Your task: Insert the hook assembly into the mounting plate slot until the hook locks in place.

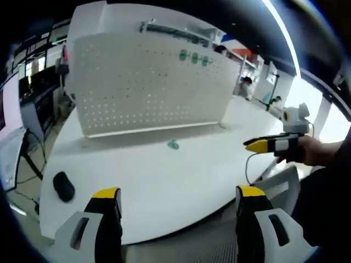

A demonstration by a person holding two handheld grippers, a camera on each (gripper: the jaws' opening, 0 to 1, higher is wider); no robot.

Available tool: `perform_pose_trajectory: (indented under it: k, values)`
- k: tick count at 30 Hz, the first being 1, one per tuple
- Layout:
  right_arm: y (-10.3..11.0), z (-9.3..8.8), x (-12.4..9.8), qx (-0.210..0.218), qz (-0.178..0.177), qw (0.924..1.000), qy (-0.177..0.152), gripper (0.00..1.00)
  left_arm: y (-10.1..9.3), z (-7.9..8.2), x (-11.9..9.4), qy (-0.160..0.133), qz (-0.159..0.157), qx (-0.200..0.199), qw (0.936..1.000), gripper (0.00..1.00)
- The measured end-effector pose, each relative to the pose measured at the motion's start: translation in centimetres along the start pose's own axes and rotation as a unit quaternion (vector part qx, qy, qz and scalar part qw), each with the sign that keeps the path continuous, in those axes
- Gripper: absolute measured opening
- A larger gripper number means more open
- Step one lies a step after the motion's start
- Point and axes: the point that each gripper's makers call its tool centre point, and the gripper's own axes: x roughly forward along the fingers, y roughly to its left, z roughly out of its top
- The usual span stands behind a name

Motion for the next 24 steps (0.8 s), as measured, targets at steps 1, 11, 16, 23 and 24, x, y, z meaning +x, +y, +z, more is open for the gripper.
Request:
perform_pose_trajectory:
  k: [1, 11, 16, 23, 24]
  values:
    - [0.0, -0.1, 0.0, 0.000, -0.001, 1.0000, 0.000, 0.36, 0.1, -0.1, 0.0, 0.001, 0.000, -0.002, 1.0000, 0.87]
    - [0.6, -2.9, -0.2, 0.012, 0.002, 0.9992, 0.037, 0.36, 0.8, -1.3, -0.4, 0.012, 0.003, -0.020, 0.9997, 0.86]
    - [0.4, -3.1, 0.1, 0.012, 0.001, 0.9989, 0.045, 0.36, 1.2, -2.0, -0.3, 0.020, 0.005, -0.025, 0.9995, 0.86]
    - [0.2, -3.2, 0.8, 0.014, 0.001, 0.9982, 0.058, 0.36, 1.3, -2.5, 0.1, 0.032, 0.003, -0.028, 0.9991, 0.86]
    - [0.2, -2.8, 0.9, 0.015, 0.000, 0.9985, 0.053, 0.35, 1.3, -2.5, 0.1, 0.033, 0.003, -0.028, 0.9990, 0.86]
